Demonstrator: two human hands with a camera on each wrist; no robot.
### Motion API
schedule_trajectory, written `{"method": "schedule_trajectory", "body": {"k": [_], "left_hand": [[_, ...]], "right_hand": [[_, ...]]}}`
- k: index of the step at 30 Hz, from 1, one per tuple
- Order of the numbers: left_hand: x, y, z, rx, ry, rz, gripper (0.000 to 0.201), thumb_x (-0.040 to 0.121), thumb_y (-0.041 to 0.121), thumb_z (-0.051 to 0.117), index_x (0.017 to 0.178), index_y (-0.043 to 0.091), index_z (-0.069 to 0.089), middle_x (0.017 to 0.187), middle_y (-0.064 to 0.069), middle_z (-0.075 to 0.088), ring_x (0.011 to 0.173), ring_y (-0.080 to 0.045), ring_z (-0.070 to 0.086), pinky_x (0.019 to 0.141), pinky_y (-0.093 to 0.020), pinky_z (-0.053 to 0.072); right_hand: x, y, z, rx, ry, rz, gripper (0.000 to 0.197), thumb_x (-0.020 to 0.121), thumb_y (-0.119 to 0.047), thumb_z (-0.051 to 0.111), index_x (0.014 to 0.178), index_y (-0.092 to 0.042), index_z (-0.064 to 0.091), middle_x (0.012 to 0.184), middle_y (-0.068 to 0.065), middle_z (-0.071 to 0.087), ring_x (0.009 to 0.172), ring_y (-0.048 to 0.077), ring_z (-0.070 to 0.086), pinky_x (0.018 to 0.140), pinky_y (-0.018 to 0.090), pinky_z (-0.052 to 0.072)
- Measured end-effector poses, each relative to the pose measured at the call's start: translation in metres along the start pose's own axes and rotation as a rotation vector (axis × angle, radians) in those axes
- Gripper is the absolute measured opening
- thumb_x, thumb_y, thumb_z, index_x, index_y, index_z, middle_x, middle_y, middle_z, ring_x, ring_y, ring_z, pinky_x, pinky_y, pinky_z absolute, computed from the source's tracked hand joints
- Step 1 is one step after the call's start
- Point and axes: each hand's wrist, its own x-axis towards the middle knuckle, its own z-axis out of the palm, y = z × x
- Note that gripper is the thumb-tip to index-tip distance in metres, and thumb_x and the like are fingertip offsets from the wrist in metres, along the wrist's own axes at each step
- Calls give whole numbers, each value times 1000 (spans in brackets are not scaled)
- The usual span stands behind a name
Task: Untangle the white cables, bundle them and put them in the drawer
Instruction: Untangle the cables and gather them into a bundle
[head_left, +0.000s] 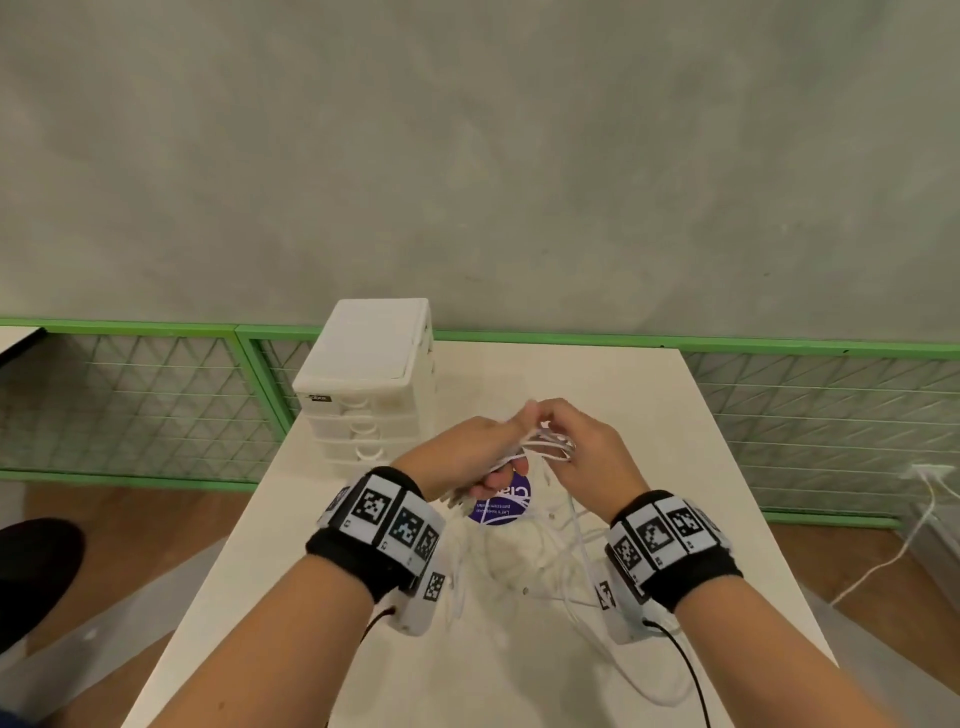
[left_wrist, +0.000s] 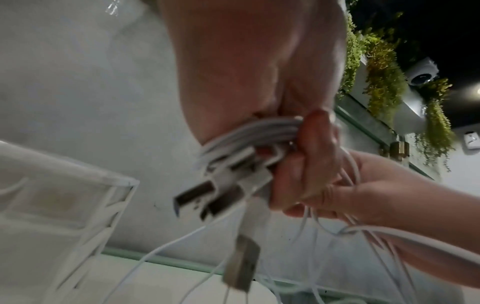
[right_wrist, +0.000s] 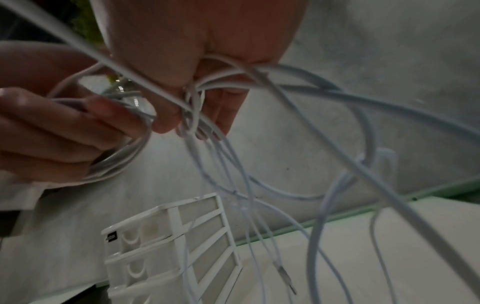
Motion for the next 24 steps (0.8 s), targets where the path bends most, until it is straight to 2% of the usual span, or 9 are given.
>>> {"method": "schedule_trajectory", "body": {"k": [2, 3, 5, 7, 10, 16, 18, 22, 24], "left_hand": [[1, -1, 1, 64, 55, 67, 53, 89, 59, 50, 65, 12, 56, 42, 4, 41, 36, -12, 35, 40, -18, 31], [3, -2, 2, 77, 87, 86, 50, 89, 54, 54, 64, 11, 56, 42, 3, 42, 35, -11, 36, 41, -18, 31], [5, -6, 3, -1, 119, 82, 50, 91, 52, 52, 65, 11, 57, 43, 2, 41, 36, -12, 34, 41, -20, 30], [5, -8, 3, -163, 106, 40, 52, 95, 52, 44, 68, 10, 57, 43, 3, 35, 36, -11, 29, 38, -19, 24], [5, -10, 4, -284, 136, 13, 43, 99, 38, 46, 69, 9, 54, 45, 2, 31, 35, -10, 26, 36, -19, 21], [11, -17, 3, -258, 251, 12, 23, 90, 18, 58, 70, 8, 52, 43, 3, 35, 36, -11, 29, 38, -17, 24], [13, -18, 2, -218, 294, 12, 25, 87, 15, 60, 64, 10, 52, 43, 2, 38, 34, -10, 31, 37, -15, 26], [22, -21, 1, -150, 426, 47, 22, 87, 20, 63, 70, 7, 56, 50, -3, 48, 36, -8, 38, 41, -16, 32], [25, -23, 1, -130, 465, 79, 23, 88, 21, 62, 71, 6, 56, 51, -1, 49, 36, -6, 40, 43, -19, 33]], "right_hand": [[-2, 7, 0, 68, 87, 31, 27, 78, -5, 67, 96, -25, 61, 101, -11, 63, 89, 7, 60, 78, 25, 50], [-3, 10, -1, 54, 147, -3, 23, 76, -9, 69, 91, -24, 62, 100, -11, 61, 87, 4, 58, 77, 25, 49], [-4, 13, -3, -1, 229, -83, 11, 75, -18, 68, 84, -20, 64, 91, -10, 57, 81, 3, 53, 72, 20, 45], [-5, 11, -3, -29, 251, -126, 7, 75, -19, 68, 81, -16, 66, 82, -9, 57, 74, 4, 51, 68, 22, 44], [-3, 10, -1, -17, 231, -91, 10, 73, -11, 70, 81, -15, 67, 82, -6, 59, 70, 7, 51, 65, 27, 46], [-3, 11, 5, -4, 211, -10, 20, 75, -6, 69, 91, -19, 66, 90, -9, 62, 72, 7, 56, 68, 26, 50], [-1, 13, 6, 4, 198, 4, 20, 78, -6, 68, 93, -19, 67, 91, -10, 63, 73, 6, 57, 69, 26, 51], [5, 17, 6, 58, 154, 57, 29, 77, -1, 67, 92, -25, 68, 92, -12, 64, 75, 2, 58, 71, 24, 50], [8, 15, 4, 151, 93, 114, 28, 76, -8, 72, 92, -30, 67, 94, -12, 64, 73, 3, 57, 70, 23, 48]]}}
